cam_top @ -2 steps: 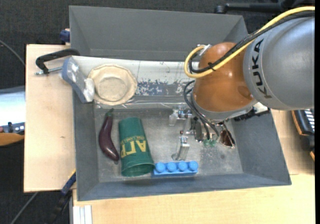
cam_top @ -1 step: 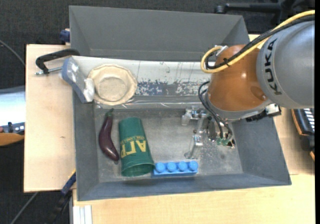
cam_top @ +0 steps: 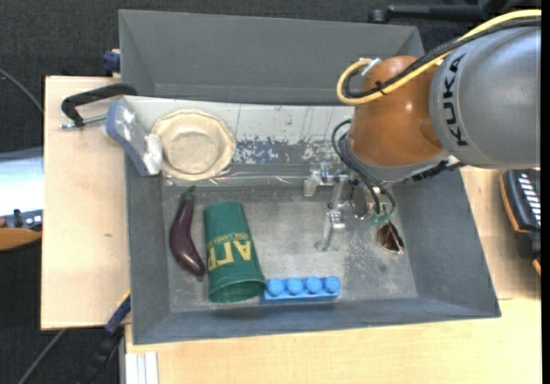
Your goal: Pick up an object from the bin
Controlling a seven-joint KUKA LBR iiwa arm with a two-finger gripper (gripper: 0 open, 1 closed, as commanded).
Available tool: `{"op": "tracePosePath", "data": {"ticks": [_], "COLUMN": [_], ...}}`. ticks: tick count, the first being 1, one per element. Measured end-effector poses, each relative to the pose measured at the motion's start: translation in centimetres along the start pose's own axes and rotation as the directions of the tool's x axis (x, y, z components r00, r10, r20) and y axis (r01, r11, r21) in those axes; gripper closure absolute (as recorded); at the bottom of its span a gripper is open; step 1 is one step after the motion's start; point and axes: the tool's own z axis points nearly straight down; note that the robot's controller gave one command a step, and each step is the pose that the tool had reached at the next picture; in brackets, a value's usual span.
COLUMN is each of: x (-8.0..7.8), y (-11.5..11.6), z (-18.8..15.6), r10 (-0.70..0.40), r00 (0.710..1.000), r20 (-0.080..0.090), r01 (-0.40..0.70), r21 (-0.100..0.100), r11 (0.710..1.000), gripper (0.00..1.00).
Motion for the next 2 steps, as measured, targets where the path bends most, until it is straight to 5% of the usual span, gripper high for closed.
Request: {"op": "tracePosePath", "data": {"ticks": [2], "x": [-2.5], "y": [-9.3], "z": [4.0], "r10": [-0.064], "r00": [0.998], "r20": [0.007], "r01": [0.064], "r21": [0.001], "r11": [0.998], "gripper": [0.0]}}
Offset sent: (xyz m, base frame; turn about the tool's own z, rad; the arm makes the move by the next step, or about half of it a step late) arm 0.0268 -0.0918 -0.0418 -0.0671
